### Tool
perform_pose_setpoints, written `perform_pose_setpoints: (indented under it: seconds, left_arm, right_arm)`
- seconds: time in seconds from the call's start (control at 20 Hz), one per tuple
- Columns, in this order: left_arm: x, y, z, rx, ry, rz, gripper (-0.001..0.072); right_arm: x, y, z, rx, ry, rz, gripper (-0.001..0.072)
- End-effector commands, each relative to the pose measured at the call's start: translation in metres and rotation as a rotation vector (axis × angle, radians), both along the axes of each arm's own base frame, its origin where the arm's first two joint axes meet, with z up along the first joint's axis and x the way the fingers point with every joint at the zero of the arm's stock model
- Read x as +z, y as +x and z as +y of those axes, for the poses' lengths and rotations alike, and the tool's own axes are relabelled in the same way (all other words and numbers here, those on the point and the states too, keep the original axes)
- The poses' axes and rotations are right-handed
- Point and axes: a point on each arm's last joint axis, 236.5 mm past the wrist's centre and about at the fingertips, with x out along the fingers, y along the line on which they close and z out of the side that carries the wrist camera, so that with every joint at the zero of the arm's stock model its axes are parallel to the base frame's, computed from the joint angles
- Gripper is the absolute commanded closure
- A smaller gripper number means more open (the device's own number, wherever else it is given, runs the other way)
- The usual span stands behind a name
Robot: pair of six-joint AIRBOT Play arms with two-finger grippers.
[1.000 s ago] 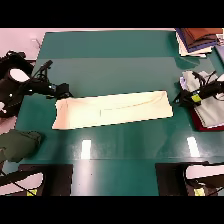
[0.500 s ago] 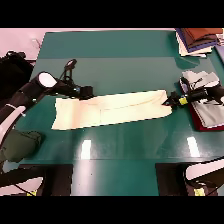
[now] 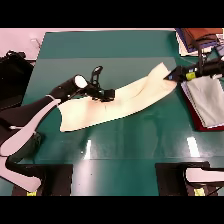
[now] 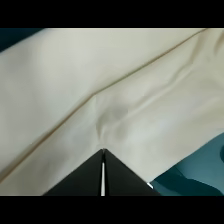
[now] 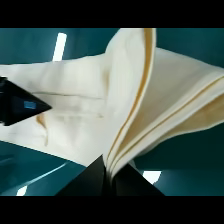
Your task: Fold the shirts.
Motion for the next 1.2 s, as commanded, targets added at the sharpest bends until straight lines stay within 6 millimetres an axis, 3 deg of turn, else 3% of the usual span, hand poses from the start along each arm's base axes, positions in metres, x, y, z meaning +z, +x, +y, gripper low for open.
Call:
perform_pose_setpoints:
  seconds: [0.0, 0.15, 0.35, 0.45, 0.55, 0.65, 0.8, 0.95, 1.05, 1.1, 1.15]
  left_arm:
    - [-0.020, 0.001, -0.027, -0.028, -0.005, 0.026, 0.0678]
    - [-0.031, 0.000, -0.033, -0.027, -0.011, 0.051, 0.0678]
    - [-0.039, -0.001, -0.033, -0.019, -0.007, 0.075, 0.0679]
    - [-0.034, 0.000, -0.030, -0.036, -0.002, 0.078, 0.0679]
    - [-0.013, 0.008, -0.016, -0.054, 0.000, 0.072, 0.0679]
    - [0.020, 0.027, 0.017, -0.042, 0.028, 0.009, 0.0679]
    - [0.091, 0.060, 0.096, 0.060, 0.083, -0.155, 0.0678]
    - [0.178, 0.074, 0.184, 0.222, 0.104, -0.333, 0.0678]
    - [0.228, 0.068, 0.228, 0.313, 0.111, -0.434, 0.0678]
    - [0.247, 0.063, 0.243, 0.346, 0.111, -0.472, 0.0678]
    - [0.263, 0.057, 0.254, 0.371, 0.111, -0.503, 0.0678]
  right_arm:
    - [0.074, -0.009, 0.042, 0.072, -0.007, -0.146, 0.0695]
    - [0.108, -0.021, 0.084, 0.155, 0.004, -0.217, 0.0695]
    - [0.133, -0.037, 0.136, 0.254, 0.027, -0.289, 0.0694]
    - [0.137, -0.044, 0.156, 0.282, 0.042, -0.301, 0.0695]
    - [0.139, -0.051, 0.173, 0.311, 0.054, -0.315, 0.0695]
    - [0.142, -0.060, 0.193, 0.335, 0.072, -0.319, 0.0694]
    - [0.147, -0.073, 0.234, 0.383, 0.109, -0.353, 0.0694]
    - [0.135, -0.094, 0.306, 0.453, 0.202, -0.337, 0.0694]
    - [0.118, -0.116, 0.366, 0.512, 0.307, -0.289, 0.0691]
    - [0.107, -0.128, 0.393, 0.552, 0.345, -0.296, 0.0635]
    - [0.098, -0.140, 0.418, 0.574, 0.387, -0.291, 0.0407]
